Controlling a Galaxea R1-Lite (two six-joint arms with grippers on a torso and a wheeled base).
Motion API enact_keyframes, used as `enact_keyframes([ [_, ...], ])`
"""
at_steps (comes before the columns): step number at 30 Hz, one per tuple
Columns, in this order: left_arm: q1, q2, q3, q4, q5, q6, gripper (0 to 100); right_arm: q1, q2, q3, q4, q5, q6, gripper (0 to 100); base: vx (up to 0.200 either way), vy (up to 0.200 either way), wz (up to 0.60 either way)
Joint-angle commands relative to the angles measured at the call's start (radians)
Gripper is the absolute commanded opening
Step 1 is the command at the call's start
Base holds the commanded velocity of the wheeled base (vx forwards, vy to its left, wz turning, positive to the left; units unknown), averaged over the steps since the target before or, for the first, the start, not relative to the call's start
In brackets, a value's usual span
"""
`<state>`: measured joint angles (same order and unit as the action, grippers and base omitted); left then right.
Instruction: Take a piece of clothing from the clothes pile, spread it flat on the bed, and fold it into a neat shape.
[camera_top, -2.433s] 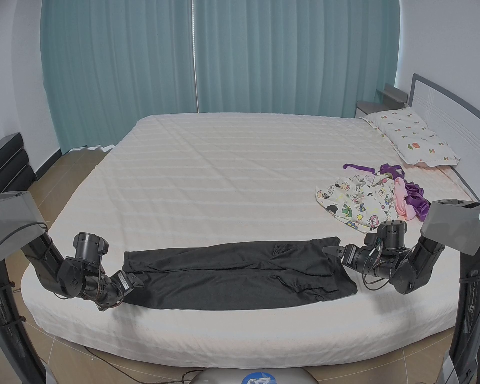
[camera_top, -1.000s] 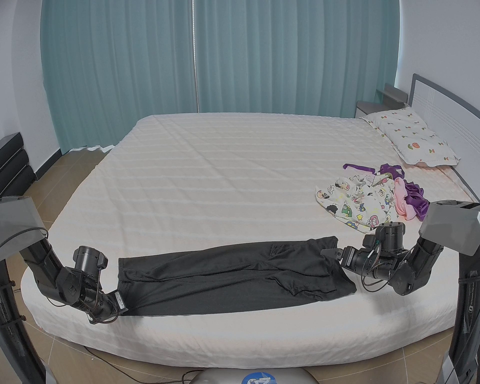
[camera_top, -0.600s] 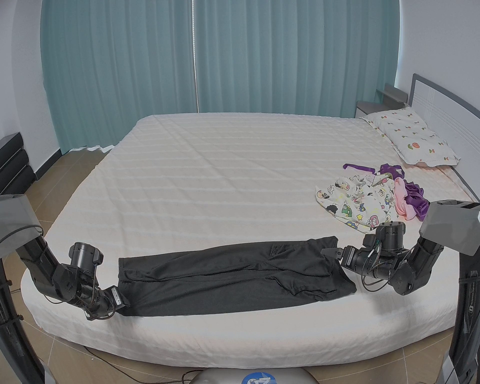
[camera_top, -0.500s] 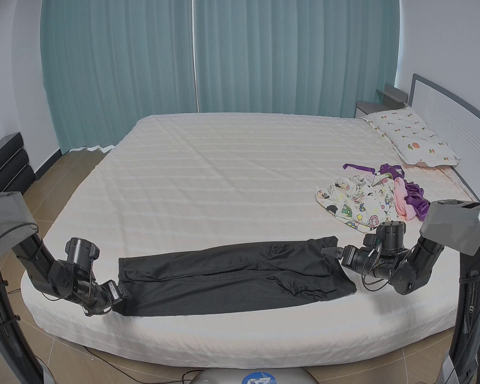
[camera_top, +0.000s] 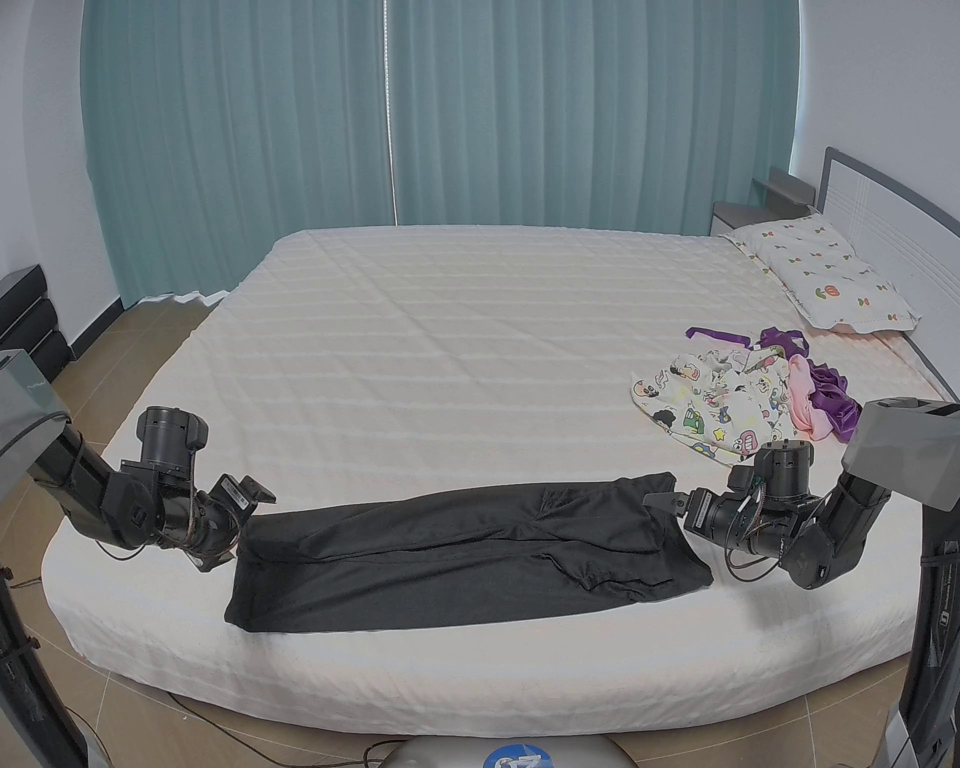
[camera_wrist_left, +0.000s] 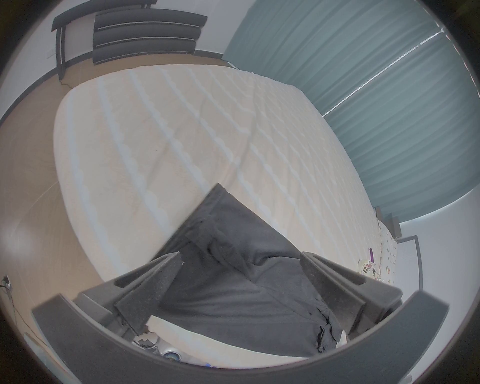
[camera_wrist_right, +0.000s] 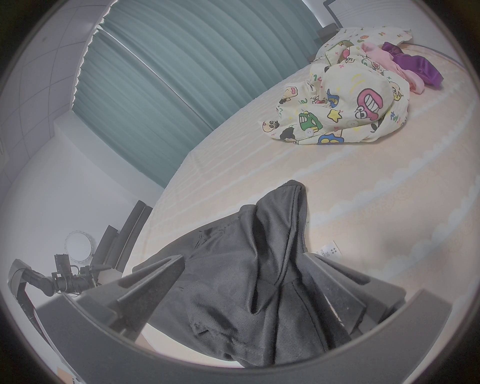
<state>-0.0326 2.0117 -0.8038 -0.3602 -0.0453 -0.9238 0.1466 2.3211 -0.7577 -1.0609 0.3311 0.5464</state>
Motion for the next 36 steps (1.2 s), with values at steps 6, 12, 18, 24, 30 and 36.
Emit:
enact_keyframes([
  [6, -0.010, 0.071, 0.008, -0.011, 0.028, -0.001, 100, 0.001, -0.002, 0.003, -0.001, 0.000, -0.002, 100, 0.000, 0.000, 0.00],
  [12, -0.020, 0.125, -0.014, -0.013, 0.032, 0.000, 100, 0.001, 0.001, 0.003, -0.001, -0.001, -0.005, 100, 0.000, 0.000, 0.00],
  [18, -0.015, 0.160, -0.034, -0.009, 0.053, -0.001, 0, 0.002, -0.009, 0.011, -0.005, -0.003, -0.008, 100, 0.000, 0.000, 0.00],
  [24, -0.001, 0.151, -0.043, -0.011, 0.099, -0.003, 0, 0.031, -0.046, 0.074, -0.083, -0.003, -0.005, 100, 0.000, 0.000, 0.00],
  [30, -0.004, 0.122, -0.029, -0.011, 0.107, 0.000, 0, 0.042, -0.043, 0.081, -0.091, -0.003, -0.005, 100, 0.000, 0.000, 0.00],
  [36, -0.004, 0.104, -0.028, -0.014, 0.105, -0.007, 0, 0.042, -0.042, 0.081, -0.091, -0.003, -0.005, 100, 0.000, 0.000, 0.00],
])
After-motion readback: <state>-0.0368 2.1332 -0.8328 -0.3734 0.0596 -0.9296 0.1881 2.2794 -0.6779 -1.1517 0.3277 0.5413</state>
